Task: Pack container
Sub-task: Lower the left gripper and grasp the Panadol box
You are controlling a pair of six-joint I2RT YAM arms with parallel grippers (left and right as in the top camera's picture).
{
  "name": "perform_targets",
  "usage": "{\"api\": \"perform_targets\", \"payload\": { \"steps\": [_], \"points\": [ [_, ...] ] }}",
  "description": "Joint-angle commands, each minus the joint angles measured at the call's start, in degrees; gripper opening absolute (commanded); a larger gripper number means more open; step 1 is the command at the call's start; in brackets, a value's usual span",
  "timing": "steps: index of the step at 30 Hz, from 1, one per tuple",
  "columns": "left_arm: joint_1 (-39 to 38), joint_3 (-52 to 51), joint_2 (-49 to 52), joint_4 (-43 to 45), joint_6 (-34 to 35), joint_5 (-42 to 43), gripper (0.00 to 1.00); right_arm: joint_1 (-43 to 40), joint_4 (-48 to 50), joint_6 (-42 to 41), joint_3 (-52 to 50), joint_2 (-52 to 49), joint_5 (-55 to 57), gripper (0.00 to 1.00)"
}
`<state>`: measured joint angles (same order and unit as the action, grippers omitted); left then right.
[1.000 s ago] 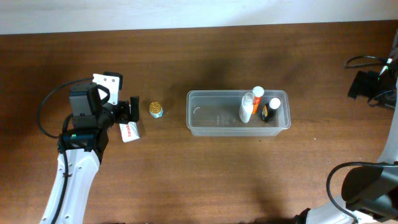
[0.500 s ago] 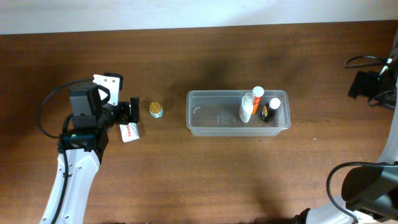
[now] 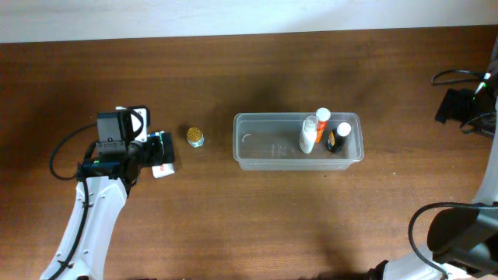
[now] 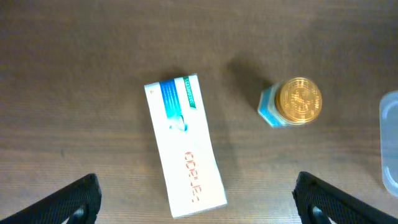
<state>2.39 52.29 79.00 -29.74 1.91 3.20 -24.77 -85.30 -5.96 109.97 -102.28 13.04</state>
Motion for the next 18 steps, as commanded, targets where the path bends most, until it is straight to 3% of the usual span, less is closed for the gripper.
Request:
{"api": "perform_targets", "payload": {
  "steps": [1, 7, 11, 18],
  "points": [
    [0.02, 0.9, 0.17, -0.83, 2.14, 1.75, 1.0, 0.0, 0.04, -0.5, -0.33, 0.55, 0.5, 0.98],
    [0.02, 0.9, 1.14, -4.48, 13.57, 0.9, 0.99, 0.0, 0.04, -0.5, -0.33, 0.55, 0.5, 0.98],
    [0.02, 0.9, 3.74, -4.59, 18.36, -6.08, 0.99, 0.0, 0.04, -0.5, -0.33, 0.55, 0.5, 0.98],
    [0.02, 0.9, 10.05, -2.16, 19.02, -6.71, 0.99, 0.0, 0.04, -0.5, -0.33, 0.55, 0.5, 0.98]
  ]
}}
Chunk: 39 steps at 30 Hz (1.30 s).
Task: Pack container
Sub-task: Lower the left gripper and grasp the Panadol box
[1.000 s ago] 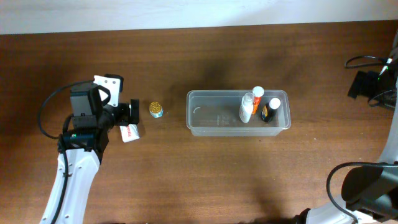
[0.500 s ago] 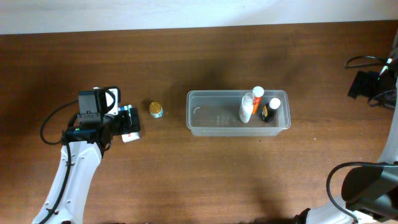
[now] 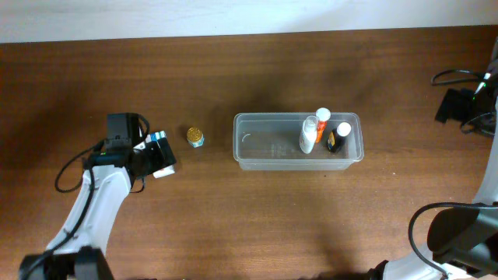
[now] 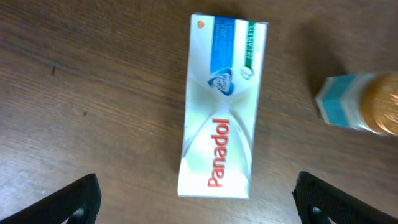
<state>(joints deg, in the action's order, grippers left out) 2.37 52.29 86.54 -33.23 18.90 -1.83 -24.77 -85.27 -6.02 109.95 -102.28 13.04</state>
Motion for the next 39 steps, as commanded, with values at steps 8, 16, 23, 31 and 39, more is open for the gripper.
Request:
{"api": "perform_targets", "payload": {
  "steps": [8, 16, 23, 31, 39],
  "points": [
    [0.04, 0.92, 7.19, 7.08, 0.57, -1.66, 0.99, 0.0, 0.02, -0.44, -0.31, 0.55, 0.5, 0.98],
    [0.02, 0.92, 10.03, 11.19, -2.78, -1.49, 0.99, 0.0, 0.02, -0.44, -0.31, 0.55, 0.5, 0.98],
    [0.02, 0.92, 11.02, 11.8, -4.35, -1.46, 0.99, 0.0, 0.02, -0.44, -0.31, 0.55, 0.5, 0.98],
    [-0.33, 0.92, 11.8, 12.2, -5.33, -1.44, 0.99, 0.0, 0.02, -0.44, -0.31, 0.55, 0.5, 0.98],
    [-2.45, 0.92, 14.82, 12.24, -5.29, -1.68, 0.99, 0.0, 0.02, -0.44, -0.31, 0.55, 0.5, 0.99]
  ]
}}
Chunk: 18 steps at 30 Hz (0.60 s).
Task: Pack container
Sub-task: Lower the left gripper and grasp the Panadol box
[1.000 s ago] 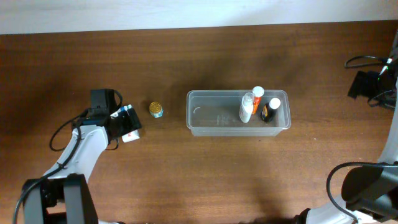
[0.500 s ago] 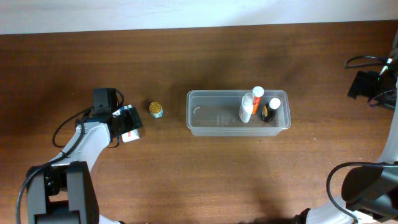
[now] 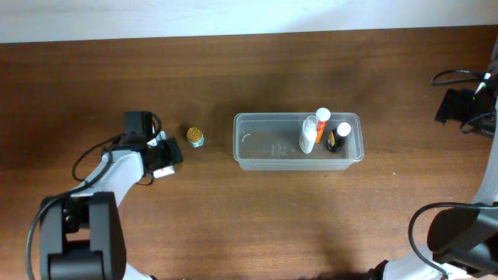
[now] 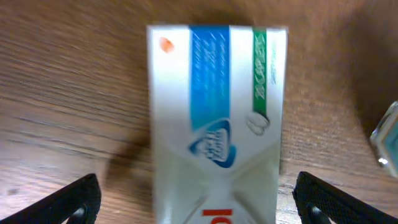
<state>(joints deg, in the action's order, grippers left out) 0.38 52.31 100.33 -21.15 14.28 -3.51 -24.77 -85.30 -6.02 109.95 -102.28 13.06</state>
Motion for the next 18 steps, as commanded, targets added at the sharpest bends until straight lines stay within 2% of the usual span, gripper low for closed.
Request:
{"api": "perform_targets", "payload": {
  "steps": [1, 9, 12, 13, 18],
  "points": [
    [-0.44, 0.9, 1.03, 0.15, -0.68, -0.02, 0.99, 0.0, 0.04, -0.44, -0.31, 0.55, 0.48, 0.98],
    [-0.44, 1.05, 1.03, 0.15, -0.68, -1.97, 0.97, 0.0, 0.04, -0.44, -0.31, 0.55, 0.48, 0.99],
    [-0.44, 1.05, 1.03, 0.15, -0.68, -1.97, 0.89, 0.0, 0.04, -0.44, -0.31, 0.55, 0.48, 0.98],
    [-0.44, 1.05, 1.03, 0.15, -0.68, -1.97, 0.82, 0.0, 0.04, -0.44, -0.31, 0.55, 0.48, 0.98],
    [-0.44, 1.05, 1.03, 0.7, -0.68, -1.95, 0.7, 0.0, 0.04, -0.44, -0.31, 0.55, 0.48, 0.99]
  ]
}}
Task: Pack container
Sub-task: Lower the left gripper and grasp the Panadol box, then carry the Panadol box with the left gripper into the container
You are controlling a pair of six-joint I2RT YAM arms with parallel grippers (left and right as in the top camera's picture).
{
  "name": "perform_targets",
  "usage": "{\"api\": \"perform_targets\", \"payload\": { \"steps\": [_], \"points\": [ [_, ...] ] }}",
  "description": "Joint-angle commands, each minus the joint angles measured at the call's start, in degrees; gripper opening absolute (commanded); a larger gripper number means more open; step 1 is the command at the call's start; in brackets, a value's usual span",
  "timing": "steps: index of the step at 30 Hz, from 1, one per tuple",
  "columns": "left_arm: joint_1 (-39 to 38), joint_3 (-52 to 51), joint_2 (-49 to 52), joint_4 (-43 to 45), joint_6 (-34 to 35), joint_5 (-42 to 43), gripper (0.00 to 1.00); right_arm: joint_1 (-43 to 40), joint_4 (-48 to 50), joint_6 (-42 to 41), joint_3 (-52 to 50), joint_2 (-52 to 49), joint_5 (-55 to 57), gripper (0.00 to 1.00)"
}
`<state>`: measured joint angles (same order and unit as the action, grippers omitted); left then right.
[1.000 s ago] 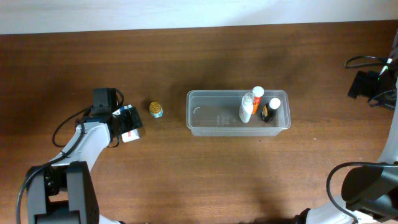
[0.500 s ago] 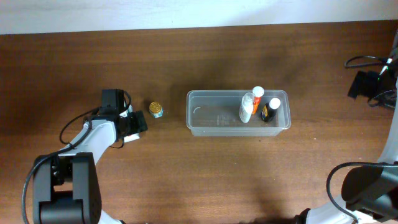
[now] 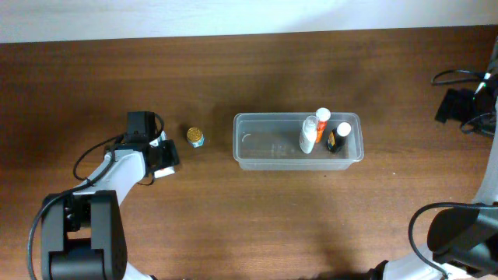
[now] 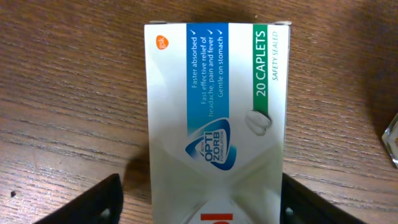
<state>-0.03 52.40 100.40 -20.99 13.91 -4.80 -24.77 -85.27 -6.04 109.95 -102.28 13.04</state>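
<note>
A white Panadol box (image 4: 217,124) with a blue and green band lies flat on the wooden table and fills the left wrist view. My left gripper (image 4: 199,205) is open and low over it, one finger on each long side. The right finger is against the box edge, and a gap remains on the left. From overhead the gripper (image 3: 163,158) covers most of the box (image 3: 162,173). A small jar with a gold lid (image 3: 194,138) stands just right of it. The clear plastic container (image 3: 257,123) sits at mid-table. My right gripper is out of view.
Inside the container's right end stand a white bottle with an orange label (image 3: 310,134) and a small dark bottle with a white cap (image 3: 336,138). Black gear and cables (image 3: 459,105) sit at the right edge. The jar's corner (image 4: 392,140) shows in the left wrist view.
The left fingers have drawn inward, nearer the sides of the Panadol box. The box sits slightly closer in the wrist view. Jar, container and bottles have not moved.
My open left gripper was well above the box, which lay askew beside the jar. Then it was lower with the box lined up between the fingers. Later the box filled the view, and now the fingers have narrowed around it.
</note>
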Motion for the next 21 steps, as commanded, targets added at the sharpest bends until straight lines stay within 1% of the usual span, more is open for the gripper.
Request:
{"api": "perform_targets", "payload": {
  "steps": [1, 2, 4, 15, 19, 21],
  "points": [
    [-0.02, 0.96, 0.96, 0.72, -0.31, -0.66, 0.64, 0.0, 0.02, -0.42, -0.31, 0.55, 0.52, 0.98],
    [-0.02, 0.96, 0.96, 0.87, -0.31, -0.66, 0.57, 0.0, 0.02, -0.42, -0.31, 0.55, 0.5, 0.98],
    [-0.02, 0.96, 0.96, 1.05, -0.28, -0.66, 0.52, 0.0, 0.02, -0.42, -0.31, 0.55, 0.5, 0.98],
    [-0.02, 2.67, 0.83, 0.63, -0.33, -0.66, 0.52, 0.0, 0.02, -0.42, -0.31, 0.55, 0.5, 0.98],
    [-0.02, 6.54, 0.72, -2.38, -0.72, -0.63, 0.52, 0.0, 0.02, -0.42, -0.31, 0.55, 0.5, 0.98],
    [-0.04, 9.53, 0.5, -5.27, -2.54, -0.66, 0.52, 0.0, 0.02, -0.42, -0.31, 0.55, 0.5, 0.98]
  ]
}}
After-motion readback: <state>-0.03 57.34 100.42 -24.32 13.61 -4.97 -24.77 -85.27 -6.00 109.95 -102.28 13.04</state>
